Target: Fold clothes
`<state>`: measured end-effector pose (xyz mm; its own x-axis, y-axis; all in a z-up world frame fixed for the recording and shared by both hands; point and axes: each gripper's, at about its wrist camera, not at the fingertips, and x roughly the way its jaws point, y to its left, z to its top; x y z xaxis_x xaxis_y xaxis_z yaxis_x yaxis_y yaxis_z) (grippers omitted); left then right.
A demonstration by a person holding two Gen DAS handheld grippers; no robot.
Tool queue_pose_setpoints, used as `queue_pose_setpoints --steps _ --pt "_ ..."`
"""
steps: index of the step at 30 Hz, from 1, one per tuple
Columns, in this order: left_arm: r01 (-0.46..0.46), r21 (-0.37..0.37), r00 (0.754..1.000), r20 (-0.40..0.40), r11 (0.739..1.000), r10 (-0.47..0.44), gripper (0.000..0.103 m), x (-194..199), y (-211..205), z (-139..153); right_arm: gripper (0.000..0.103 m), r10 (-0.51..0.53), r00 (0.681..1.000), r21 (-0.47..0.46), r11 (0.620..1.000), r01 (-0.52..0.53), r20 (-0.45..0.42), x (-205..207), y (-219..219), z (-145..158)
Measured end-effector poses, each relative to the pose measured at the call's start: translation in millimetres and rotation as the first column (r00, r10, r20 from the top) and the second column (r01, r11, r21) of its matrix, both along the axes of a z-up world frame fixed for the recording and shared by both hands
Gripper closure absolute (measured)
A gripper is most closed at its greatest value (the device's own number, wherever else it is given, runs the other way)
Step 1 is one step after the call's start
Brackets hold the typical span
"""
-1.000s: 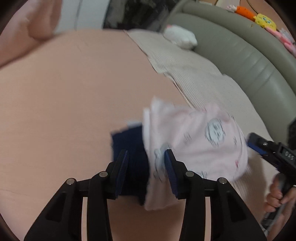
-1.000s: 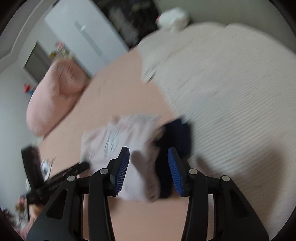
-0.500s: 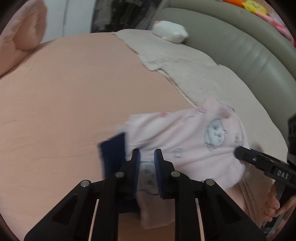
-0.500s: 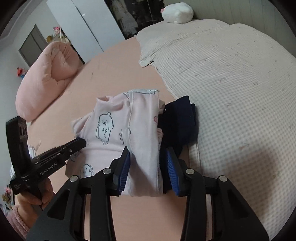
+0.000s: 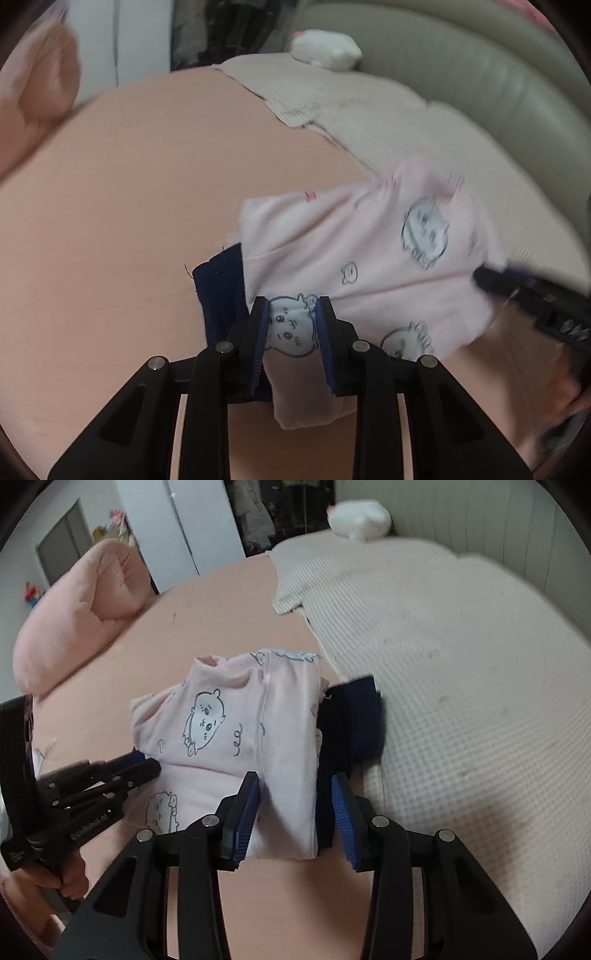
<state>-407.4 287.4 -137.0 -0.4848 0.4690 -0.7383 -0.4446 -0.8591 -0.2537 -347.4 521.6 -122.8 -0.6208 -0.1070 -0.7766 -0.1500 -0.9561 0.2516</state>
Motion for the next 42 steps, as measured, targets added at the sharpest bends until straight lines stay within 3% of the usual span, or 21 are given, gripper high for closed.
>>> queue_pose_setpoints --steps 2,3,6,8,11,13,15,18,20,22,23,26,35,42 --pt "0.001 0.059 0.999 -0.039 0.998 0.001 0.072 1.3 -6.8 10.1 0.062 -0.033 0.999 -0.094 0.995 0.029 -0.035 0.2 7.9 3.8" --pt "-0.003 0.047 0.998 -0.056 0.999 0.006 0.066 -3.4 -2.4 12.2 0.061 -0.031 0.998 -0.100 0.995 0.025 -0.061 0.2 5.4 7.0" --pt "-0.034 0.032 0.999 -0.007 0.999 0.035 0.064 -18.6 -1.1 4.6 0.061 -0.028 0.998 -0.046 0.999 0.025 -0.057 -4.6 -2.7 5.5" --pt "-0.055 0.028 0.998 0.034 0.998 0.054 0.064 -27.6 -2.7 -1.5 0.061 -0.029 0.999 -0.057 0.998 0.027 -0.036 -12.3 -6.4 -2.0" --pt "-0.098 0.024 0.995 0.019 0.995 0.098 0.062 -17.3 -16.7 6.4 0.061 -0.041 0.998 -0.019 0.999 0.040 -0.050 -20.4 -10.2 9.1" --pt "-0.132 0.020 0.991 0.009 0.991 0.131 0.054 -9.4 -29.5 13.3 0.061 -0.040 0.996 0.033 0.999 0.042 -0.076 -18.6 -17.3 24.7" --pt "-0.173 0.010 0.985 0.019 0.985 0.173 0.051 -5.2 -47.6 19.9 0.059 0.016 0.997 0.011 1.000 -0.015 -0.074 -15.7 -28.4 34.5" --pt "-0.245 -0.013 0.969 0.021 0.969 0.246 0.049 5.4 -85.5 34.6 0.044 0.073 0.995 -0.008 0.997 -0.074 -0.075 -8.4 -52.6 47.1" --pt "-0.295 -0.020 0.955 0.020 0.955 0.296 0.047 5.7 -109.6 44.3 0.025 0.063 0.994 0.029 0.998 -0.061 -0.088 -1.7 -72.7 56.8" --pt "-0.344 -0.044 0.939 0.002 0.938 0.344 0.040 12.1 -146.4 53.4 0.024 0.054 0.995 0.055 0.997 -0.050 -0.079 -2.4 -97.6 66.3" --pt "-0.373 -0.067 0.928 -0.016 0.925 0.373 0.032 15.0 -163.5 58.5 0.024 0.056 0.996 0.063 0.997 -0.051 -0.072 1.0 -108.7 72.0" --pt "-0.449 -0.126 0.893 -0.045 0.885 0.447 0.028 31.4 -212.8 70.7 0.024 0.091 0.994 0.074 0.994 -0.086 -0.064 34.6 -132.6 93.0" --pt "-0.522 -0.178 0.852 -0.068 0.834 0.518 0.027 101.0 -311.4 101.9 0.023 0.173 0.983 0.095 0.981 -0.167 -0.058 91.0 -233.4 128.3" --pt "-0.521 -0.125 0.854 -0.094 0.845 0.512 0.027 194.8 -348.6 126.2 0.022 0.229 0.973 0.179 0.959 -0.218 -0.039 175.0 -279.4 137.7"
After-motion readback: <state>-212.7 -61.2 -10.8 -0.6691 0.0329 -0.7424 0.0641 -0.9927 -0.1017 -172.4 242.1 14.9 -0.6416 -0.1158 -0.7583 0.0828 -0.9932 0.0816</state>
